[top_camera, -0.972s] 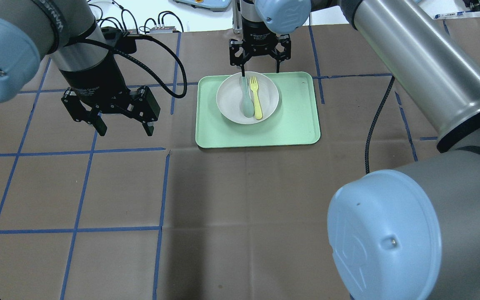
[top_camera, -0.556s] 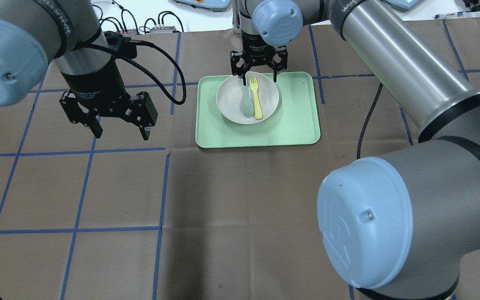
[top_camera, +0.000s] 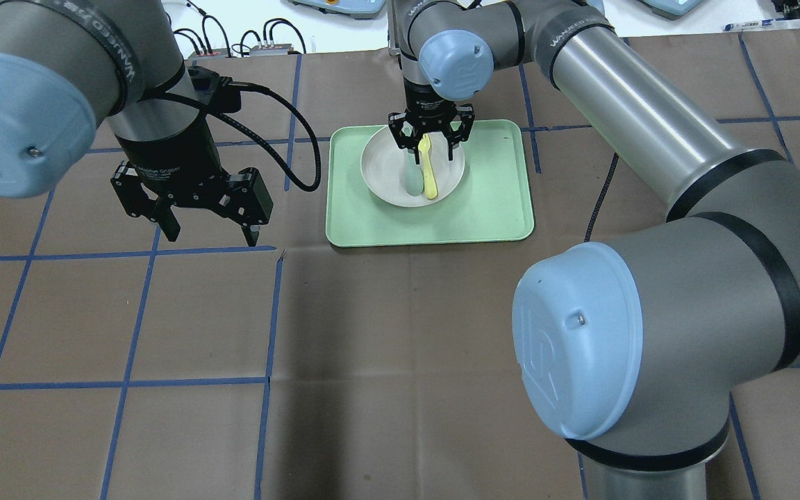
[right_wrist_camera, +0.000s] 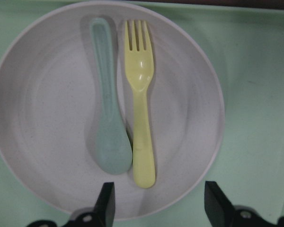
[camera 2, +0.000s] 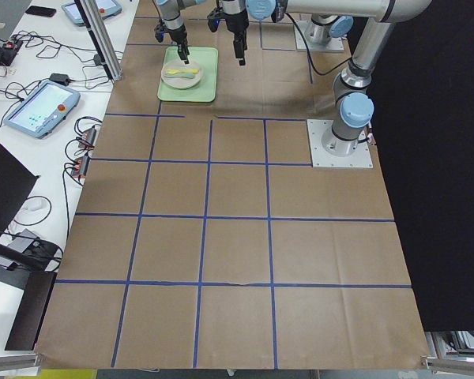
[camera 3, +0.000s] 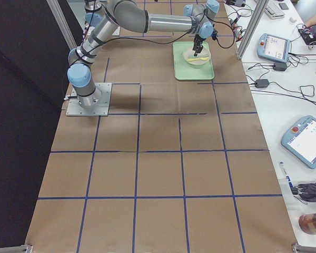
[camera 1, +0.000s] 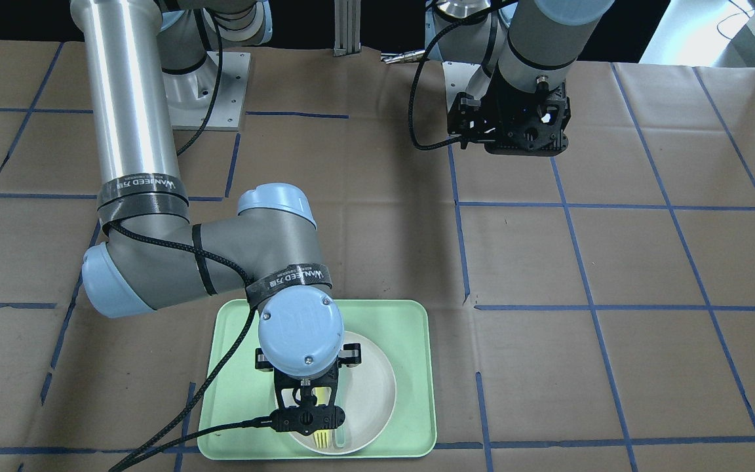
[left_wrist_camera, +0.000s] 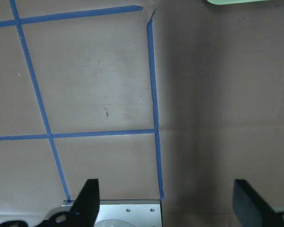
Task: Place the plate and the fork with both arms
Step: 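Lower the right gripper and grasp the yellow fork handle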
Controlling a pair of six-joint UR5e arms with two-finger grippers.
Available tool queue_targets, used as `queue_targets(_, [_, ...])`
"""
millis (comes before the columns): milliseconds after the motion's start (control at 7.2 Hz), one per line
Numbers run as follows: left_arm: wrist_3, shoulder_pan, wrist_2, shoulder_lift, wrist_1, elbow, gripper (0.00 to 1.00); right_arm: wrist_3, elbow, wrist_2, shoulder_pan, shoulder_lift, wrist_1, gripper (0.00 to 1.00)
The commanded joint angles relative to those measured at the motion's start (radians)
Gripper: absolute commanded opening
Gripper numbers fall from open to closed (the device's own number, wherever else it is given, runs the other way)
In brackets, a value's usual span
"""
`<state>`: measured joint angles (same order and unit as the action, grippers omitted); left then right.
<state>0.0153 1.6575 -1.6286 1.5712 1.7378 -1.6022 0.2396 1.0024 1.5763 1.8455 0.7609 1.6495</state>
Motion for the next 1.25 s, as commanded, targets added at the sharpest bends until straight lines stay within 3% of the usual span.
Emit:
queue_targets(0, [0.000,0.001,0.001,0.004,-0.044,-0.002,1.00,0.021,0.001,-0.002,0.000,-0.005,0.000,0.45])
queue_targets(417, [-0.001,0.001,0.051,0.003,-0.064,-0.004,1.00,0.023,-0.002,-0.004,-0.002,-0.034,0.003,0.47])
queue_targets(1111, [-0.002,0.001,0.050,-0.010,-0.063,-0.007,1.00,0.040,-0.002,-0.004,-0.003,-0.081,0.068,0.47])
